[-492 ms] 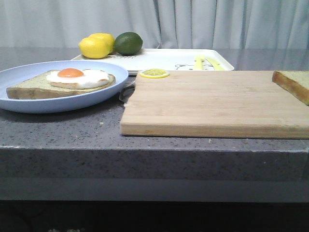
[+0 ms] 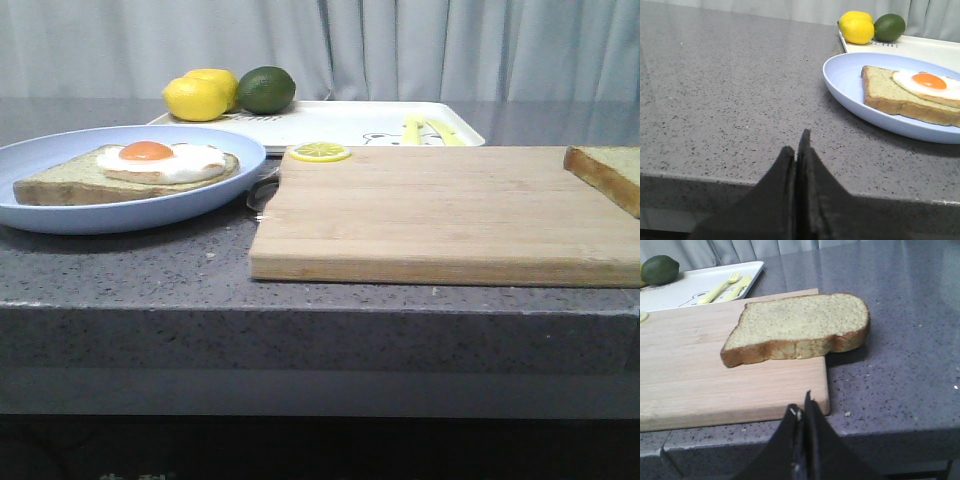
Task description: Place bread and move sandwich to tray
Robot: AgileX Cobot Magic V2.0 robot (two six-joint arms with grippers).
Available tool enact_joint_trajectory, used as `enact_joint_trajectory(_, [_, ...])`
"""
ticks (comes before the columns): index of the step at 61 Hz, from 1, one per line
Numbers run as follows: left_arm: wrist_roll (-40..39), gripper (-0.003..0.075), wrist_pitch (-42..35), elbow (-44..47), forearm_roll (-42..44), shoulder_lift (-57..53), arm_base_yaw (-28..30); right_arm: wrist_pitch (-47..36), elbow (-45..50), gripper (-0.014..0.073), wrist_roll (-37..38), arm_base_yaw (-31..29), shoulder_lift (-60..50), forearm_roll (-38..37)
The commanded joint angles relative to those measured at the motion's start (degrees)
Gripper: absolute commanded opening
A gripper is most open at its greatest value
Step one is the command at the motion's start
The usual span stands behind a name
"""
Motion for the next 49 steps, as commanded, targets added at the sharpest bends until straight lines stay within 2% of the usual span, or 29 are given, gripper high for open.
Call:
enact_joint_trajectory(1, [-0.6,-0.0020,-4.2,0.1,-0.3,-1.2,0.2,-4.3,-0.1,-0.0060,-0.4,-0.3,-1.0,-0.2])
enact_joint_trajectory(49, [-0.6,-0.0020,-5.0,0.1,-0.3,-1.2,0.2,-5.0,-0.1,-0.0060,-0.4,-0.3,-1.0,-0.2])
